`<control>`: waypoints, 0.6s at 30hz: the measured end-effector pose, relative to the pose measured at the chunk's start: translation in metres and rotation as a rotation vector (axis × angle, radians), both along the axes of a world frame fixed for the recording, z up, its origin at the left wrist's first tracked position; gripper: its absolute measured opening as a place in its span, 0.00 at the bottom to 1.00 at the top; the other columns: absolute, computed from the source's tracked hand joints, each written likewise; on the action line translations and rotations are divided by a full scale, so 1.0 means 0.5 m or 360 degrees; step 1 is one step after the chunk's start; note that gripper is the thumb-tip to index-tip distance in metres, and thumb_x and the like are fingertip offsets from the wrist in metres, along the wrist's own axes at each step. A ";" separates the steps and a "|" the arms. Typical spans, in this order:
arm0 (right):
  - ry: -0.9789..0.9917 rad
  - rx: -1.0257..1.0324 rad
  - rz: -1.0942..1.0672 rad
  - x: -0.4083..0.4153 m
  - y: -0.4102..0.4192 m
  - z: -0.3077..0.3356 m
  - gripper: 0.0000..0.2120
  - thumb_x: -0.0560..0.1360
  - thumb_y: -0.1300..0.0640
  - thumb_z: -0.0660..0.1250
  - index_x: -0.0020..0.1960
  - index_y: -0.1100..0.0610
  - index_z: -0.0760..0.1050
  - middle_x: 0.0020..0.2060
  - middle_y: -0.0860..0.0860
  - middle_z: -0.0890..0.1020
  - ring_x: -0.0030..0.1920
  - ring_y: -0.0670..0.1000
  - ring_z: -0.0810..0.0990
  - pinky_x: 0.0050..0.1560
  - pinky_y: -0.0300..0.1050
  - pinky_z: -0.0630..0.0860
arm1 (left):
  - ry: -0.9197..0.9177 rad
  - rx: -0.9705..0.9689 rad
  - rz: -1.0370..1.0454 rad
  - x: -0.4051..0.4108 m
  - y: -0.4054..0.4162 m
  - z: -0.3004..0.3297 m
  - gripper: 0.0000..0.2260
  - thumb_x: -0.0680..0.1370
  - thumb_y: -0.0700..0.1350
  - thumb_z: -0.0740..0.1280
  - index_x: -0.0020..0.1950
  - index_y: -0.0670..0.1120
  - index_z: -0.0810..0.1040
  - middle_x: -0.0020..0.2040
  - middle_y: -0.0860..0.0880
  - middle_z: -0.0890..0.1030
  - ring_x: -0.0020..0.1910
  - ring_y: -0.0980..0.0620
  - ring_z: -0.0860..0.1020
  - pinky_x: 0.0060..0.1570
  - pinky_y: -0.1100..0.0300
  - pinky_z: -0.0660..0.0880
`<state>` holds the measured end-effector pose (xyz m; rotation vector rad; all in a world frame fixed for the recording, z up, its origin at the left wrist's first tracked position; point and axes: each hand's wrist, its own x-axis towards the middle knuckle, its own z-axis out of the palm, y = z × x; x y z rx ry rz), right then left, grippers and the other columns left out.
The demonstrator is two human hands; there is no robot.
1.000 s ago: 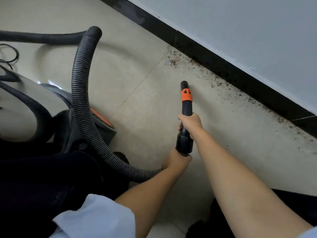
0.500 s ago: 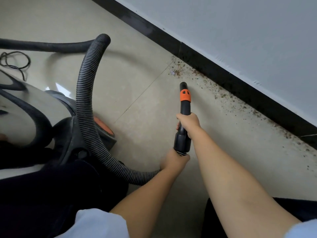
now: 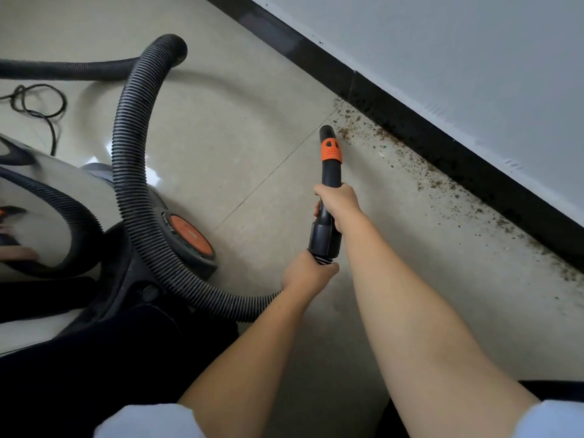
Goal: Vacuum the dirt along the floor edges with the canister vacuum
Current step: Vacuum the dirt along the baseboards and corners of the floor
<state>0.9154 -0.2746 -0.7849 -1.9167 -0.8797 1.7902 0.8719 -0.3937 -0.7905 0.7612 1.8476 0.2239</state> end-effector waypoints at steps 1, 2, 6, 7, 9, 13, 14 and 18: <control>-0.0004 0.0002 -0.0035 0.002 -0.003 -0.001 0.09 0.71 0.62 0.64 0.51 0.58 0.68 0.30 0.54 0.75 0.26 0.51 0.74 0.31 0.42 0.74 | 0.0011 -0.0011 -0.0027 -0.002 -0.001 -0.001 0.17 0.67 0.52 0.67 0.55 0.52 0.76 0.46 0.49 0.83 0.46 0.48 0.81 0.51 0.51 0.78; -0.0009 0.0002 -0.0080 0.006 -0.008 -0.002 0.08 0.71 0.62 0.64 0.50 0.58 0.68 0.29 0.54 0.75 0.25 0.51 0.74 0.32 0.42 0.74 | 0.0016 -0.0016 -0.0056 -0.004 -0.003 -0.002 0.16 0.67 0.52 0.67 0.53 0.51 0.75 0.44 0.50 0.82 0.44 0.48 0.80 0.49 0.54 0.78; -0.0011 -0.0012 -0.0282 0.034 -0.029 -0.007 0.06 0.71 0.61 0.63 0.45 0.56 0.67 0.25 0.53 0.74 0.24 0.51 0.73 0.34 0.43 0.73 | 0.0033 -0.0053 -0.0268 -0.013 -0.011 -0.003 0.08 0.69 0.47 0.67 0.47 0.48 0.72 0.34 0.51 0.75 0.33 0.50 0.73 0.36 0.60 0.70; -0.0012 -0.0019 -0.0329 0.044 -0.034 -0.007 0.06 0.71 0.61 0.63 0.44 0.56 0.67 0.25 0.53 0.74 0.24 0.51 0.73 0.34 0.43 0.73 | 0.0050 -0.0056 -0.0334 -0.012 -0.012 -0.001 0.09 0.70 0.47 0.67 0.47 0.49 0.72 0.34 0.51 0.75 0.33 0.50 0.74 0.35 0.60 0.71; 0.0002 -0.0041 -0.0398 0.053 -0.040 -0.004 0.06 0.71 0.61 0.63 0.44 0.56 0.66 0.25 0.53 0.74 0.24 0.51 0.72 0.34 0.43 0.73 | 0.0096 -0.0057 -0.0427 -0.014 -0.008 0.008 0.10 0.70 0.48 0.67 0.48 0.50 0.72 0.35 0.51 0.76 0.34 0.50 0.75 0.36 0.59 0.72; -0.0008 -0.0055 -0.0507 0.076 -0.055 0.006 0.06 0.71 0.61 0.63 0.41 0.55 0.65 0.26 0.53 0.74 0.24 0.51 0.73 0.38 0.46 0.75 | 0.0051 -0.0078 -0.0528 -0.002 -0.011 0.024 0.09 0.71 0.47 0.68 0.47 0.50 0.71 0.34 0.52 0.75 0.32 0.52 0.74 0.33 0.62 0.71; -0.0016 -0.0053 -0.0534 0.081 -0.060 0.007 0.06 0.72 0.61 0.63 0.41 0.55 0.65 0.26 0.53 0.74 0.24 0.51 0.72 0.38 0.46 0.74 | 0.0018 -0.0094 -0.0548 -0.001 -0.012 0.028 0.09 0.71 0.47 0.68 0.48 0.49 0.71 0.34 0.51 0.75 0.32 0.52 0.74 0.33 0.61 0.71; -0.0044 -0.0035 -0.0646 0.091 -0.077 0.009 0.06 0.72 0.61 0.63 0.40 0.55 0.65 0.25 0.52 0.73 0.25 0.51 0.73 0.36 0.44 0.73 | -0.0122 -0.0207 -0.0625 -0.011 -0.002 0.041 0.12 0.71 0.45 0.69 0.52 0.47 0.71 0.36 0.49 0.77 0.35 0.51 0.76 0.40 0.57 0.76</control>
